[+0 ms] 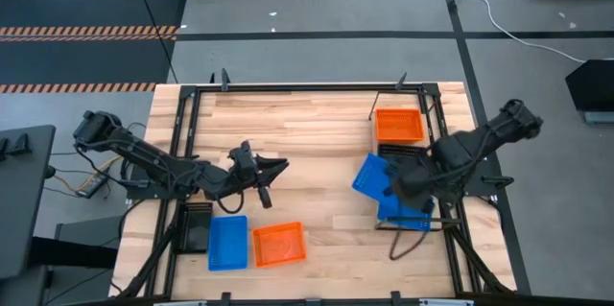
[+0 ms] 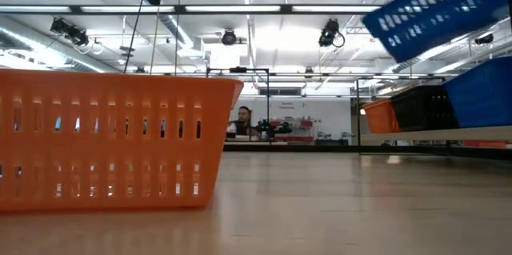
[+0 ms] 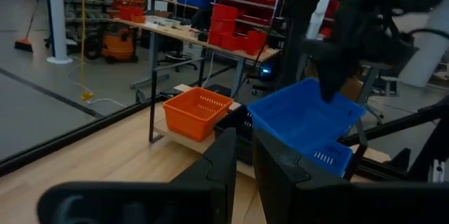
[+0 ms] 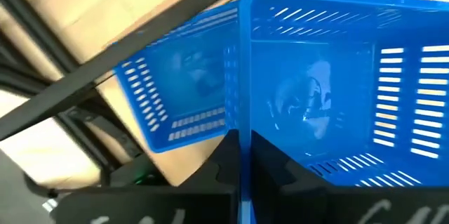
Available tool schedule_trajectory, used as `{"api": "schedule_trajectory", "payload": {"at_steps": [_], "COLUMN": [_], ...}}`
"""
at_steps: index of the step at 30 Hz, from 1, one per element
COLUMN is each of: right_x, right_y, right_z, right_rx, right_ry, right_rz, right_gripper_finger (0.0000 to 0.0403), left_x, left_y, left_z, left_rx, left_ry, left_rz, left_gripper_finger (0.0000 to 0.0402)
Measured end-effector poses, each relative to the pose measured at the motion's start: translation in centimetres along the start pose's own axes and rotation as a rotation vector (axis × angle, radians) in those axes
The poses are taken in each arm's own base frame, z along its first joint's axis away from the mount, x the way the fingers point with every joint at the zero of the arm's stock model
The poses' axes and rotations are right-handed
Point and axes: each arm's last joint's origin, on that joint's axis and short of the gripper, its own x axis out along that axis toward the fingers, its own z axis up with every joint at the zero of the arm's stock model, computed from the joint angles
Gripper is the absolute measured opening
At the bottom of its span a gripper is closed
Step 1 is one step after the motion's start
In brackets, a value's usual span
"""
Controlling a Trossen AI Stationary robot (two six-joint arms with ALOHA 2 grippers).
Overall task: Stack baskets on shelf by color
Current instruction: Stack the top blue bin on top of the blue bin on the shelf
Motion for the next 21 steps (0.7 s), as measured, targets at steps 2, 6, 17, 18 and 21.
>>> {"api": "schedule_trajectory", "payload": {"at_steps": [2, 6, 17, 18, 21], "right_x": [0.5, 1.5, 2.7, 2.7, 2.7], "right_y": [0.9, 2.8, 6.3, 6.5, 7.0], "right_z": [0.0, -0.1, -1.3, -1.2, -1.0], "right_rx": [-0.009, -0.037, -0.111, -0.122, -0.153], "right_ry": [0.017, 0.047, 0.083, 0.081, 0.074], "right_rz": [0.012, 0.03, 0.053, 0.053, 0.065], "right_gripper_finger": [0.0016, 0.002, 0.002, 0.002, 0.0019], "left_x": [-0.3, -0.9, -1.1, -0.9, -0.4], "left_y": [-0.2, -0.7, -1.4, -1.3, -1.3], "left_z": [-0.1, -0.2, -1.0, -0.9, -0.9], "left_rx": [-0.003, -0.007, -0.013, -0.018, -0.009], "left_ry": [-0.002, -0.01, -0.038, -0.053, -0.071], "left_rz": [0.007, 0.039, 0.123, 0.128, 0.136], "left_gripper_finger": [0.0052, 0.0052, 0.0052, 0.0052, 0.0052]}}
